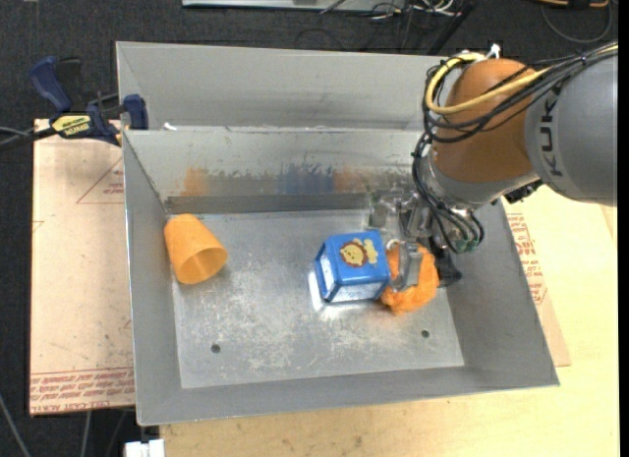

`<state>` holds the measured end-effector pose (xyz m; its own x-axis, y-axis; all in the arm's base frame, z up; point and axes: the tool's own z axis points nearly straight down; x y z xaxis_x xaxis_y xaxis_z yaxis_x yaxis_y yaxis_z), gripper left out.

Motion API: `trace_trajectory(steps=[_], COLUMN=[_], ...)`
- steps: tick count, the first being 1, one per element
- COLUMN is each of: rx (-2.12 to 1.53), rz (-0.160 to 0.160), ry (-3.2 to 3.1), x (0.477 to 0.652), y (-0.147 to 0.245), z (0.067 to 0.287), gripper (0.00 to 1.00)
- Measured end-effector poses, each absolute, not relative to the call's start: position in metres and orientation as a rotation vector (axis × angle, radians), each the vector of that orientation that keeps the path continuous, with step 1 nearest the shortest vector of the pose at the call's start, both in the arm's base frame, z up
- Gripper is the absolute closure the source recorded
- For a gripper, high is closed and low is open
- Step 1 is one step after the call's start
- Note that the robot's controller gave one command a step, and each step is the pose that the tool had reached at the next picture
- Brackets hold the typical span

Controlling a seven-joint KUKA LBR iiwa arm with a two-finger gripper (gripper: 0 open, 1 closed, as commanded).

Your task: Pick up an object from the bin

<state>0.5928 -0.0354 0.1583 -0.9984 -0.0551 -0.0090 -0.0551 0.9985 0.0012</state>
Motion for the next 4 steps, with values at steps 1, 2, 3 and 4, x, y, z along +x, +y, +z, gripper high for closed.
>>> trace_trajectory(steps=[1,2,3,4], rx=[-0.088,-0.109,-0.158,-0.420], rz=[0.001,0.001,0.002,0.004], ry=[3.134,3.134,3.130,3.106], x=[0.572,0.571,0.572,0.568], y=[-0.047,-0.046,-0.042,-0.004], z=[0.097,0.076,0.083,0.070], gripper=[0.00,0.00,0.00,1.00])
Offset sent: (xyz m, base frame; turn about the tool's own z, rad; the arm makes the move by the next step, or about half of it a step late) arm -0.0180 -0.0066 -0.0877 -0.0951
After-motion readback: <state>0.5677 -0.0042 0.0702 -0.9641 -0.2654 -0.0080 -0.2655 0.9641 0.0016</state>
